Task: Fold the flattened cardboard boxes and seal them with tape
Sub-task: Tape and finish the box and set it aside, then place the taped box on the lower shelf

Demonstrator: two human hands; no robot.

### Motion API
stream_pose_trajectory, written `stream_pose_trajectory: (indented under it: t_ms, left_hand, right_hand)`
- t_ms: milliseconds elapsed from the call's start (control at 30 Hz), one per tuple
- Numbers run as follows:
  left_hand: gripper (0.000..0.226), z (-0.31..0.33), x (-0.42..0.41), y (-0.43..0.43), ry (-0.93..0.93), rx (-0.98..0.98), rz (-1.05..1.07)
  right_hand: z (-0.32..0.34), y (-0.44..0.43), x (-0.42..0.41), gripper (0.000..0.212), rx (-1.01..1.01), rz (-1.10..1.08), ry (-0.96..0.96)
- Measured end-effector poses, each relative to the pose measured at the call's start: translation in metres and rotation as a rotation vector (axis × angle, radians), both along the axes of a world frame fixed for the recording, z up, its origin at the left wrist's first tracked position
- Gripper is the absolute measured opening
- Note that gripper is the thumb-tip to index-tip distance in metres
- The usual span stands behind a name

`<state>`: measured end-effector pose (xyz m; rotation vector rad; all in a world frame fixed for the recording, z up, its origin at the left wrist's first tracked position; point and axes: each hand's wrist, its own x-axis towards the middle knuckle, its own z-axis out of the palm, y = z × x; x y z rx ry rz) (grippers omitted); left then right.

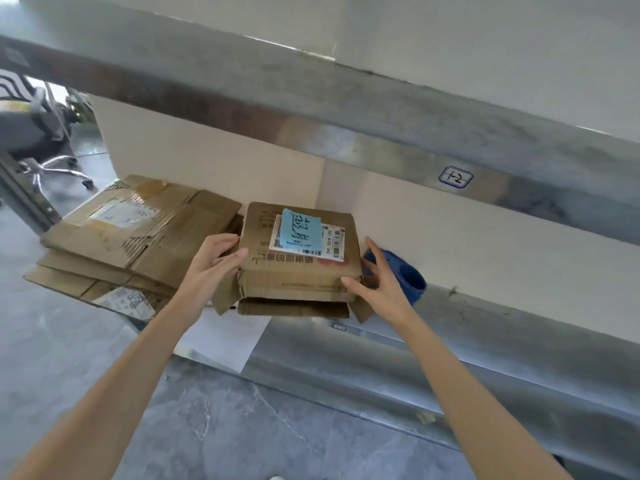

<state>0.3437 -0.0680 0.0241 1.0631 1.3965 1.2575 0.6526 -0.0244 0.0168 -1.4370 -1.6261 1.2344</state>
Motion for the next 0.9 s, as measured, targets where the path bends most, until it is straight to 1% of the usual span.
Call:
stream_pose_trajectory:
  t_ms: [100, 167, 233, 267, 333, 367, 467, 633, 767, 900]
  left_hand:
    - [0.058, 0.004, 0.0, 0.001, -0.028, -0.02, -0.02]
    - [0.062, 0.004, 0.001, 0.001, -0.04, -0.024, -0.021]
    - [0.063, 0.005, 0.004, 0.0, 0.001, -0.006, 0.002]
    - [0.06, 0.005, 0.007, 0.0, 0.024, 0.011, 0.018]
    - [0.053, 0.001, 0.012, 0.001, 0.025, 0.041, 0.036]
    - [0.053, -0.002, 0.014, 0.002, 0.03, 0.045, 0.044]
    - [0.063, -0.007, 0.02, 0.007, 0.074, 0.022, 0.074]
    - [0.064, -0.01, 0.032, 0.008, 0.166, 0.058, 0.114]
    - [0.07, -0.012, 0.036, 0.007, 0.208, 0.015, 0.105]
    - [0.073, -0.009, 0.039, 0.001, 0.212, -0.015, 0.049]
  right_hand:
    - [0.003, 0.0, 0.003, 0.092, -0.024, -0.024, 0.059]
    - [0.006, 0.0, 0.006, 0.088, 0.007, -0.006, 0.006]
    - [0.007, 0.002, 0.009, 0.082, 0.071, 0.011, -0.071]
    - [0.007, 0.003, 0.01, 0.081, 0.1, 0.007, -0.091]
    - [0.009, 0.005, 0.009, 0.079, 0.148, -0.012, -0.103]
    - [0.01, 0.006, 0.008, 0.078, 0.163, -0.021, -0.109]
    - [0.012, 0.009, 0.005, 0.077, 0.186, -0.061, -0.131]
    - [0.014, 0.01, 0.005, 0.068, 0.221, -0.114, -0.171]
    - [0.018, 0.009, 0.008, 0.058, 0.245, -0.134, -0.203]
    - [0.019, 0.008, 0.013, 0.069, 0.234, -0.102, -0.258]
